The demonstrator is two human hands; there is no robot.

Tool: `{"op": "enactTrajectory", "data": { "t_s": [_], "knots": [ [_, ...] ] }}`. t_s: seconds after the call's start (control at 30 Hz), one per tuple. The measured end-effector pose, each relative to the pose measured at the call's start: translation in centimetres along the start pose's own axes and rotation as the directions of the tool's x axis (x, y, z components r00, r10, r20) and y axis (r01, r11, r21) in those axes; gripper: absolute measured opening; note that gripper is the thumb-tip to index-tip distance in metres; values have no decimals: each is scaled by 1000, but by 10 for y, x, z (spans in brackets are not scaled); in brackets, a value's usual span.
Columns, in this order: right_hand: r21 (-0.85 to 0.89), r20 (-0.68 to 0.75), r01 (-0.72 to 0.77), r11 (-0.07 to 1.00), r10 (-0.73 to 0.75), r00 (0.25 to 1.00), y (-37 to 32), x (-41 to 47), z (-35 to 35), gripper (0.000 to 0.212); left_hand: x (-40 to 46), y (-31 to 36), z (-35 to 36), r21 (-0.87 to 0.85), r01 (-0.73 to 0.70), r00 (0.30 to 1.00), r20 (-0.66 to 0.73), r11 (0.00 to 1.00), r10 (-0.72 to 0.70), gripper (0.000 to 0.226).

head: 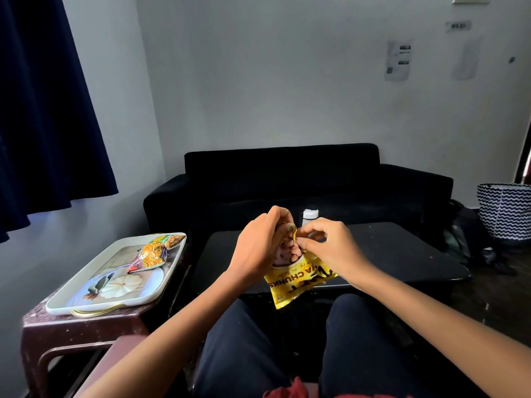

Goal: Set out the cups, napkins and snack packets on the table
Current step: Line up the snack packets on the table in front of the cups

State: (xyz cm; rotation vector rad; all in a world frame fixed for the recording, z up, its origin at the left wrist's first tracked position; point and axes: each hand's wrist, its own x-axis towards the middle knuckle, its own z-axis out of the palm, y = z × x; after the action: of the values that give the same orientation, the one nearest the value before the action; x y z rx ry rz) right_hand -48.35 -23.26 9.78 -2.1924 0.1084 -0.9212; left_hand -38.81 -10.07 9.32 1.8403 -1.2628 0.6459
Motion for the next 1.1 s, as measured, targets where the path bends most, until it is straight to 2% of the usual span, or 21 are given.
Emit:
{"op": "enactTrajectory", "data": {
  "t_s": [0.07,0.17,0.23,0.3,0.37,0.43,0.47,0.53,0.57,0.63,0.7,0.8,0.9,1.0,1.1],
  "knots": [
    [17,-25,-5,1000,5,1000,1,-1,2,10,0,1,-1,5,-8,1000,-5,1000,8,4],
    [100,0,-65,993,66,998,5,-1,3,18,1,0,-2,19,-28,1000,11,999,28,5],
    [153,33,-113,982,109,994,7,-1,3,23,2,-3,-2,80,-74,997,24,994,72,23],
    [200,39,-155,967,150,988,11,0,3,24,2,-10,-1,212,-111,994,1,971,113,47],
    [245,10,-209,947,214,977,16,3,2,23,1,-18,0,249,-13,996,-79,968,33,62],
    [315,-36,-292,903,319,947,21,5,0,20,-1,-22,4,45,184,978,-112,982,-178,80],
    [347,-61,-330,878,372,926,23,7,0,19,-1,-23,7,-140,288,954,-45,947,-296,90],
    [394,-88,-385,835,451,888,26,8,0,19,-3,-23,12,-450,481,877,256,752,-407,97],
    [416,-82,-402,815,474,877,26,8,1,20,-5,-22,15,-497,568,820,413,656,-397,90],
    [451,-50,-426,785,498,866,24,8,2,17,-9,-25,21,-510,645,743,590,569,-314,57],
    [467,0,-440,767,498,867,23,9,-2,13,-11,-28,23,-517,669,718,635,534,-284,33],
    [400,132,-464,790,452,882,20,13,-14,11,-8,-38,13,-504,683,702,654,529,-282,30],
    [297,302,-471,831,386,872,20,17,-31,11,-5,-49,-2,-466,690,672,697,554,-250,31],
    [273,500,-499,823,321,804,23,18,-46,14,-3,-54,-13,-421,748,588,779,514,-218,47],
    [329,560,-556,764,317,766,29,18,-47,16,-4,-51,-16,-380,789,518,833,483,-192,54]
  ]
}}
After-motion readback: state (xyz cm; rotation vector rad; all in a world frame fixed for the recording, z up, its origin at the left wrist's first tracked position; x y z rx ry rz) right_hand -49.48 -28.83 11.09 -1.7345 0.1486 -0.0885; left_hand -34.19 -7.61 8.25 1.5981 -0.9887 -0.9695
